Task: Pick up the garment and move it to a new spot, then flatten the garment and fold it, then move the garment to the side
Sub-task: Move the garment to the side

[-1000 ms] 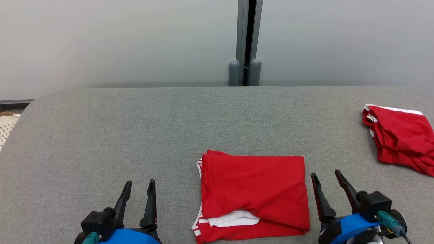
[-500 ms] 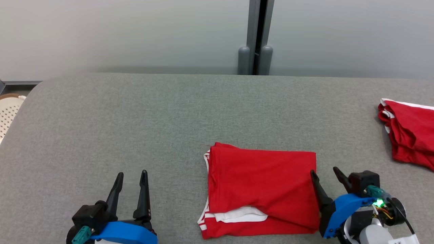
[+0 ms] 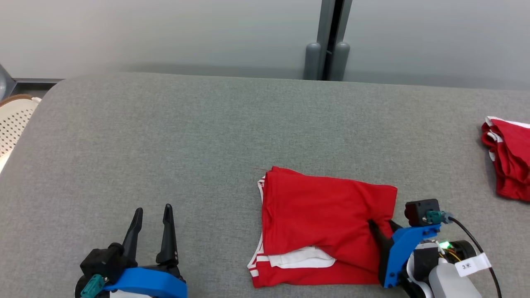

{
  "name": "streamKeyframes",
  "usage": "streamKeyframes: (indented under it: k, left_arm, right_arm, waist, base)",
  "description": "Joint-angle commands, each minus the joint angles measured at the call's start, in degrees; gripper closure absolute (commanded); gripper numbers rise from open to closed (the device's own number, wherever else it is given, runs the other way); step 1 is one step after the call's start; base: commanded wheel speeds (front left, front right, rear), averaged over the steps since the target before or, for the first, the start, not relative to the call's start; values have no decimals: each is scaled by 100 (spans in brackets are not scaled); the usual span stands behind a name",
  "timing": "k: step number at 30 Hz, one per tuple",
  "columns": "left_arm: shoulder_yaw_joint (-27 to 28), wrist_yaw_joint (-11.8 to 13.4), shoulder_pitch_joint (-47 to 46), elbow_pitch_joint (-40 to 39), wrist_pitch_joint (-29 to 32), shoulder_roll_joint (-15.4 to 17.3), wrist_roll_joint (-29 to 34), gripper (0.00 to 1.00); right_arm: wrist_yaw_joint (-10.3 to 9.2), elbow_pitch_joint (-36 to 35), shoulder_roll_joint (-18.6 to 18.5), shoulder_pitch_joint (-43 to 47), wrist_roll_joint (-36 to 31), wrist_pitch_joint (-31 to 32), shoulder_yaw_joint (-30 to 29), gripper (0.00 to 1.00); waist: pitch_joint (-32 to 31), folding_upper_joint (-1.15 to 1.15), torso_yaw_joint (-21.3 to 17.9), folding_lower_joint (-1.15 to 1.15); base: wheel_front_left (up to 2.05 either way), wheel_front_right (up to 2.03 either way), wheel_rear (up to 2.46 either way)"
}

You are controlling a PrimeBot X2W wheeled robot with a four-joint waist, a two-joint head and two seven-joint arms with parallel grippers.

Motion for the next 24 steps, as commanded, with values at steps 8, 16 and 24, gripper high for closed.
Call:
streamKeyframes:
  k: [8, 16, 24]
  left_arm:
    - [20, -19, -142, -114, -24, -28, 57, 0]
    - [17, -34, -267, -152, -25, 59, 188, 0]
    - [-189, -47, -555, -148, 63, 327, 323, 0]
  right_arm:
    - [1, -509, -354, -518, 32, 145, 232, 100]
    - [3, -1020, -724, -706, 75, 259, 1, 100]
    - [3, -1245, -591, -672, 168, 50, -317, 100]
  waist:
    - [126, 0, -630, 0]
    - [408, 0, -1607, 0]
    - [879, 0, -2469, 0]
  base:
    - [0, 0, 0]
    - [0, 0, 0]
    - [0, 0, 0]
